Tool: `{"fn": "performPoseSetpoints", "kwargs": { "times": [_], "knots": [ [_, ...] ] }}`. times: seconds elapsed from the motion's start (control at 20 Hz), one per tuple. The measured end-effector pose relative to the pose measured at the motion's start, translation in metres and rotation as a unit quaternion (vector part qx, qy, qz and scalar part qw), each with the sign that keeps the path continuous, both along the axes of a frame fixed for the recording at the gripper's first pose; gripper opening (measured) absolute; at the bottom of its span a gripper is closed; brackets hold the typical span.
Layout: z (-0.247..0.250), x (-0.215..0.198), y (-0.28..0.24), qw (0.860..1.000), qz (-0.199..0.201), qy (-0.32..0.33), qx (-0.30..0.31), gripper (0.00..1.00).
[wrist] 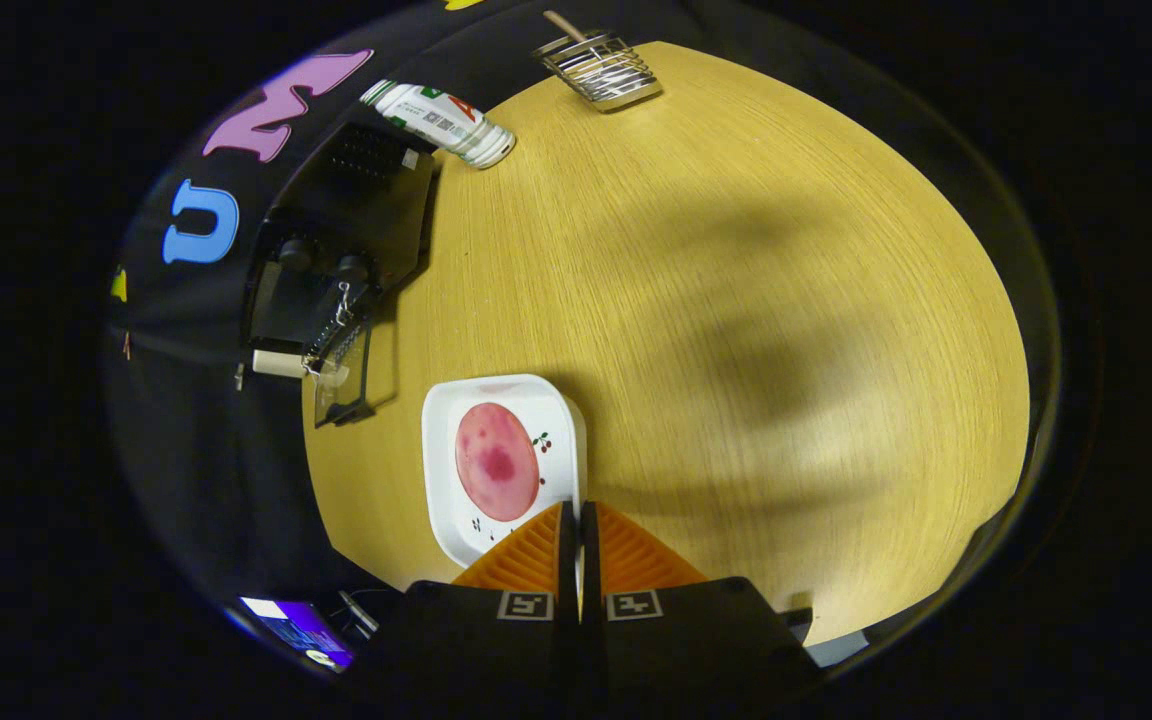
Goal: Open the toaster oven, put the food inside, and close the toaster oven door.
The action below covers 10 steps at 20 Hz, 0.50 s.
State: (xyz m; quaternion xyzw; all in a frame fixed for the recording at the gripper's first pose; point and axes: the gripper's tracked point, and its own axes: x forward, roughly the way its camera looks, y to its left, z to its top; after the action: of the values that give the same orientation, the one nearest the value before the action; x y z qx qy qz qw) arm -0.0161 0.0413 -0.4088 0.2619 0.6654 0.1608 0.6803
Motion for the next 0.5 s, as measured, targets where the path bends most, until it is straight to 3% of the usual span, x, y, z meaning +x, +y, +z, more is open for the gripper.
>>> {"fn": "performPoseSetpoints", "kwargs": {
  "times": [0.2,0.5],
  "knots": [
    [0.026,-0.009,0.011,0.994,-0.098,0.024,0.031,0.05],
    [0.073,-0.035,0.066,0.977,-0.201,0.044,0.053,0.05]
  ]
}}
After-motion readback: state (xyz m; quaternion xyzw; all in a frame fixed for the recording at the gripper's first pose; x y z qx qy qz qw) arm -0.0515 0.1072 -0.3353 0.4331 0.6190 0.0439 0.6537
